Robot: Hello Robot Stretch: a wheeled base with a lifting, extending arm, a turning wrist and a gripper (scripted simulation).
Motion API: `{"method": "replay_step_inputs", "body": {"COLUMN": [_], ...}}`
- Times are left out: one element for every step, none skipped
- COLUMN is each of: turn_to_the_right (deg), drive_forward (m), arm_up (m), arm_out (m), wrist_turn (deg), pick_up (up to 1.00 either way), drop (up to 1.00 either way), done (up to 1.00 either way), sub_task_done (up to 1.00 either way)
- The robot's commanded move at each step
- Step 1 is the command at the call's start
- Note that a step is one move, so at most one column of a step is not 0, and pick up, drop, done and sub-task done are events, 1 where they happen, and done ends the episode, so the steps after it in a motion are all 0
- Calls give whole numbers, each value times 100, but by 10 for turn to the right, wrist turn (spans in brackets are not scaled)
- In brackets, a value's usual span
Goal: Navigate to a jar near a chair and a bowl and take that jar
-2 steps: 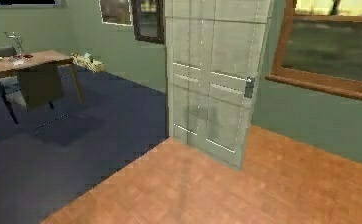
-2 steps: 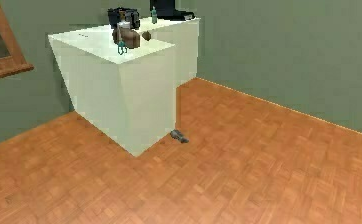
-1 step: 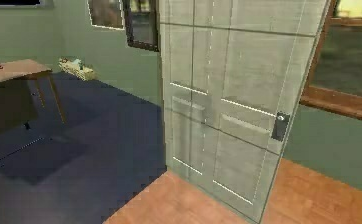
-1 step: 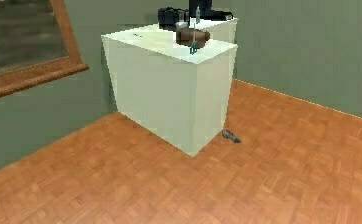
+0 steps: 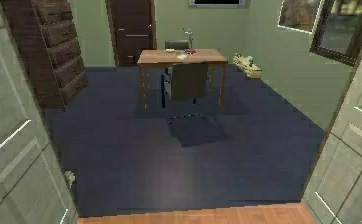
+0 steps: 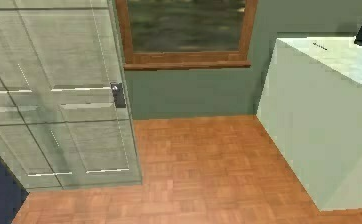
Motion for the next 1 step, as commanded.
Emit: {"method": "replay_step_inputs", "body": {"turn_to_the_right": [-60], "drive_forward": [0], "arm_up": [0], "arm_out": [0], "wrist_turn": [0], "pick_up": [0], "drop": [0], "done": [0], "sub_task_done": [0]}}
